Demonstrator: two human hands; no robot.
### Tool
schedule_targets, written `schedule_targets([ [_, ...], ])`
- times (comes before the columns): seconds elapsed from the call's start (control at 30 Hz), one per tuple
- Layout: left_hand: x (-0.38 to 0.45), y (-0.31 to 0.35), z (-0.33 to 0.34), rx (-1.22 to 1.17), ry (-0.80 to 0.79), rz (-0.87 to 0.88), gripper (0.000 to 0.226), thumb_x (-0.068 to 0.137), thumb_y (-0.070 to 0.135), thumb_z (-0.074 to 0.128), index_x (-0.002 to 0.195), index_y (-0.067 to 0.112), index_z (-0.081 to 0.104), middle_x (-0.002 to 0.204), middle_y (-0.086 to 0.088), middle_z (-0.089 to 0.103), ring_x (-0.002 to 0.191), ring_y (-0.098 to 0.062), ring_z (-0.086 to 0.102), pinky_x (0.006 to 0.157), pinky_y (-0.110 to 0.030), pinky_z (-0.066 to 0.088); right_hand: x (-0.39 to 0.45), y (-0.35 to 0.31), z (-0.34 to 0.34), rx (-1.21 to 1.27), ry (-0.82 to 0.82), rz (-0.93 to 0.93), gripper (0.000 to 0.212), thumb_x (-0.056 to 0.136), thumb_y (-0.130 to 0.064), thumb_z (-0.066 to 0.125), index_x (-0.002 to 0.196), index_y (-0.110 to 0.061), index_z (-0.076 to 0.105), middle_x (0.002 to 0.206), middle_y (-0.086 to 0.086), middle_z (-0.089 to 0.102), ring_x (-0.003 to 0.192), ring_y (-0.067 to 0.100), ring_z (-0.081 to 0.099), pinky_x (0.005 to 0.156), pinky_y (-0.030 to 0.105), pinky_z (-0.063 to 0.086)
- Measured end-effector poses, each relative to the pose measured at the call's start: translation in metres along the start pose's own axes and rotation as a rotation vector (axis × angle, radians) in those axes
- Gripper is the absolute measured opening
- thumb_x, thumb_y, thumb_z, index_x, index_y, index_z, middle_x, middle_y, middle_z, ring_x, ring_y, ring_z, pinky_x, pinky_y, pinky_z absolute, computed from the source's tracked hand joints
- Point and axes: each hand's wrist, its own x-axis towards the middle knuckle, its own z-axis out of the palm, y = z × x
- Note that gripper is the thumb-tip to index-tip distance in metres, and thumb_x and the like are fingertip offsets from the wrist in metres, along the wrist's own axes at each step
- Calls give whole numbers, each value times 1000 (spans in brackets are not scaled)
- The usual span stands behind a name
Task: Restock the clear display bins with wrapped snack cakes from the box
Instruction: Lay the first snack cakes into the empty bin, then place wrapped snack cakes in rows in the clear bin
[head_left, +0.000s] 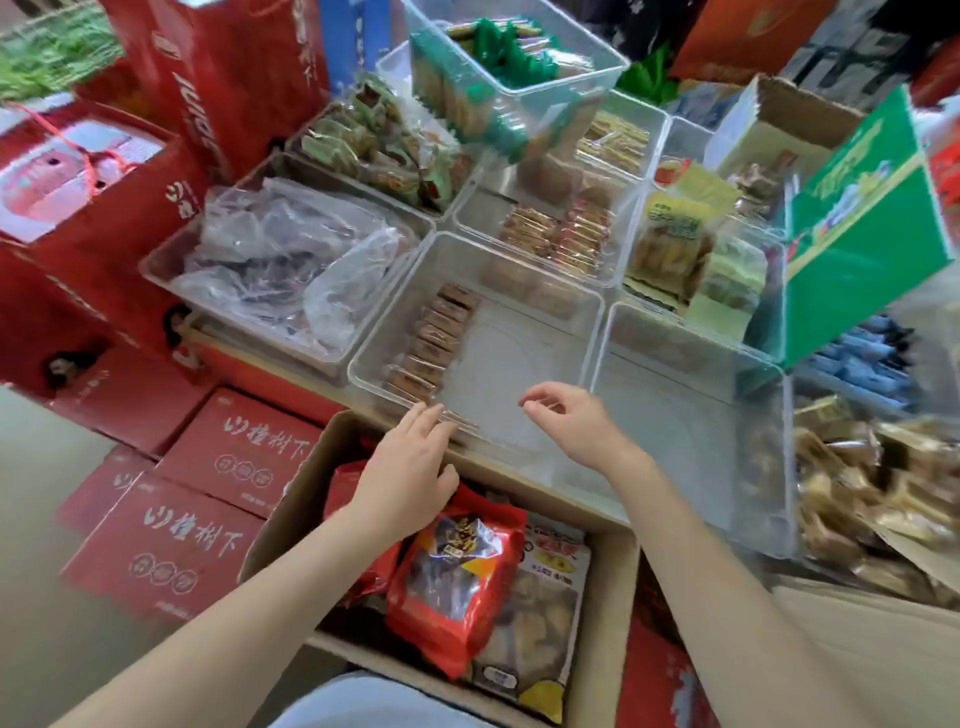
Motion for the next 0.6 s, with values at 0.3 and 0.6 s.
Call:
schedule_targets([
  [0.3,-57,250,112,-545,-257,217,37,97,23,61,133,30,57,128,13,54,117,-5,54,100,-30,48,-264,134,-124,109,710,54,13,94,-11,65,92,-20,73,83,-14,67,75,6,61,66,12,45],
  [0.6,-111,375,187,-857,-365,188,78,95,31,66,145,66,19,157,29,21,146,-1,24,122,-47,28,-385,285,-140,-156,531,361,18,100,-28,54,104,-22,70,103,-6,64,94,12,58,83,27,48],
])
